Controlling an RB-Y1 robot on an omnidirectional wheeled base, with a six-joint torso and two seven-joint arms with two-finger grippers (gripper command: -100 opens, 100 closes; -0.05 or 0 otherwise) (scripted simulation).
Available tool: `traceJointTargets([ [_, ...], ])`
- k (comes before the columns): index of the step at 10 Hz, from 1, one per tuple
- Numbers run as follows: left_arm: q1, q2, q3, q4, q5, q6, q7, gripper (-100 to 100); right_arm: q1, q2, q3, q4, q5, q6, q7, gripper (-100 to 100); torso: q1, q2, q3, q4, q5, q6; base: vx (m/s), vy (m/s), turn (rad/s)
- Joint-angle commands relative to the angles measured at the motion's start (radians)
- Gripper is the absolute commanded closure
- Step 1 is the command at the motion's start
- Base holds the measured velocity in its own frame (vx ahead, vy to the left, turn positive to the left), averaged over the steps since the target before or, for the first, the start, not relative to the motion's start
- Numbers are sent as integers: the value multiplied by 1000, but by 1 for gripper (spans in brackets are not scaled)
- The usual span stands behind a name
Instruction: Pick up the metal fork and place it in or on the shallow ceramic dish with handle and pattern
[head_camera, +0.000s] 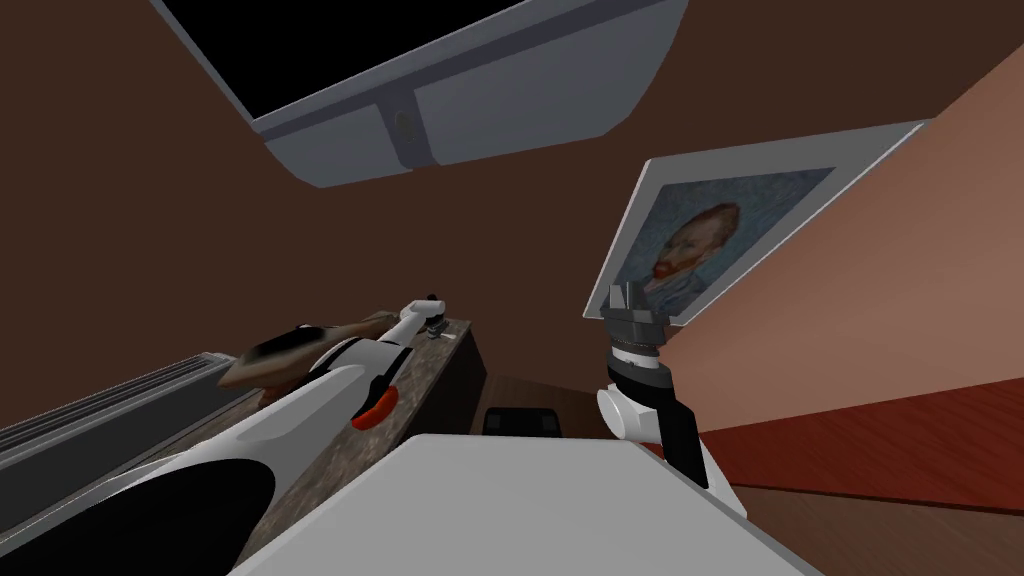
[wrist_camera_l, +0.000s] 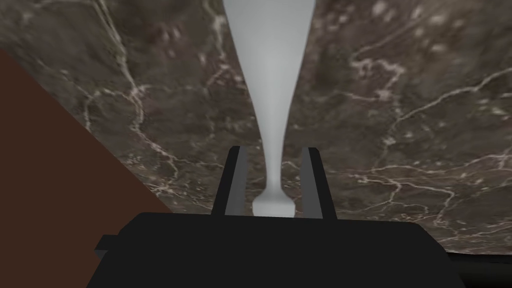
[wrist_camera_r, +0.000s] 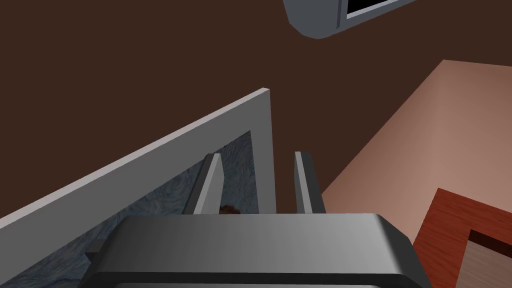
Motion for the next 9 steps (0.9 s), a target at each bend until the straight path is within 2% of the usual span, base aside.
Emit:
traceJointTargets([
  [1,9,34,8,6,-2,5,-36,100,0,0,0,0,0,0,0,0,0,0,0,0,0,0,-5,-36,-181],
  [5,24,109,30,26,11,19,-100,100,0,0,0,0,0,0,0,0,1,-2,-1,0,-1,0,14,-20,-106],
  [6,32,139,39,35,21,25,-122,100,0,0,0,0,0,0,0,0,2,-2,-1,0,-1,-1,30,9,-122],
  [8,40,168,49,44,35,29,-142,100,0,0,0,0,0,0,0,0,4,-3,-2,-1,0,-1,33,32,-76],
  [9,48,195,60,54,52,32,-158,100,0,0,0,0,0,0,0,0,5,-3,-2,-1,0,-2,55,53,-105],
])
